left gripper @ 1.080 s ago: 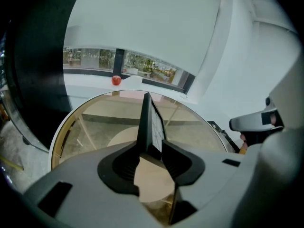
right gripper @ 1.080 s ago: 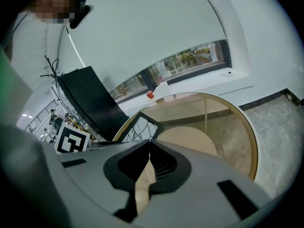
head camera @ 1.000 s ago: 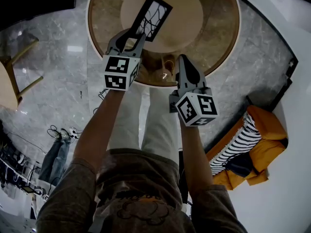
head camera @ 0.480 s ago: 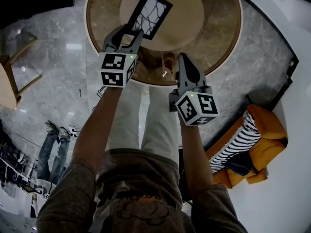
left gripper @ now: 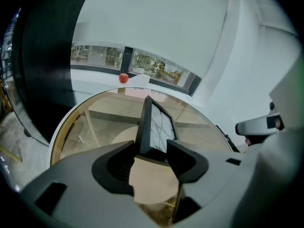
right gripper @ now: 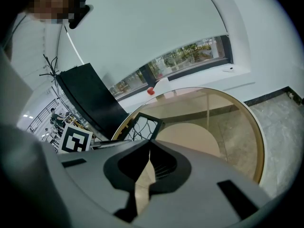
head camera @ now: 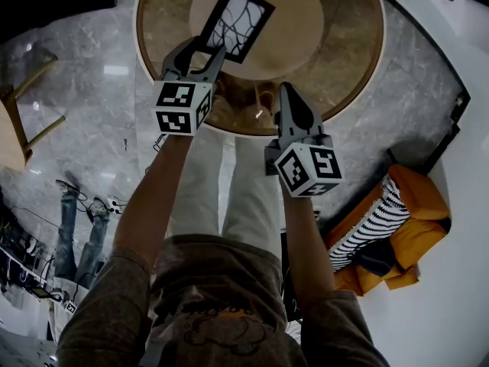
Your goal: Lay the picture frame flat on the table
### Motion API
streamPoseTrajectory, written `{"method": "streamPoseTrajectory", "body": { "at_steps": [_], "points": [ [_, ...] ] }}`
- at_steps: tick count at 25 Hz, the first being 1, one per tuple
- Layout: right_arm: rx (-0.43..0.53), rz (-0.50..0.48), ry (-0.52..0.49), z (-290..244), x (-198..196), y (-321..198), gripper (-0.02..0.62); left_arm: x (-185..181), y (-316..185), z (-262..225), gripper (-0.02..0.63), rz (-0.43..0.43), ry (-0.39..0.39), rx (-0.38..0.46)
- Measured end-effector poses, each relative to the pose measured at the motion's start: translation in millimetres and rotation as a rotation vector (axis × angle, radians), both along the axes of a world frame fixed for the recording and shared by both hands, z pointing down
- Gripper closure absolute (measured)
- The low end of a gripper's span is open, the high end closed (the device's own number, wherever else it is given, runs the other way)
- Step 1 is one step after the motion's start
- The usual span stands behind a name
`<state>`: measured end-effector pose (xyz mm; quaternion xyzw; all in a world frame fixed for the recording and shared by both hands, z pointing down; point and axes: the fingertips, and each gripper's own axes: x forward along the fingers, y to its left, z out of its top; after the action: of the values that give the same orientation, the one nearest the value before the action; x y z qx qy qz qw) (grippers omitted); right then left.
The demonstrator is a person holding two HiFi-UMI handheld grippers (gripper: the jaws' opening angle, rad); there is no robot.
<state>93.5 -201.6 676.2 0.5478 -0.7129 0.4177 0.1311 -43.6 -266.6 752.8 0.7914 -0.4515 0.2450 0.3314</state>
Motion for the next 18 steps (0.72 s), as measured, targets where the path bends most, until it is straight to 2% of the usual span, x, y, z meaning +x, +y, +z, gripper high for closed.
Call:
{"method": "streamPoseTrajectory", "body": {
  "at_steps": [18],
  "points": [
    [-0.018,-0.017,-0.003,9.2,-9.1,-8.7,0.575,-5.7,-3.5,12.5,0.376,-0.013,0.019,-0.022]
  ]
}}
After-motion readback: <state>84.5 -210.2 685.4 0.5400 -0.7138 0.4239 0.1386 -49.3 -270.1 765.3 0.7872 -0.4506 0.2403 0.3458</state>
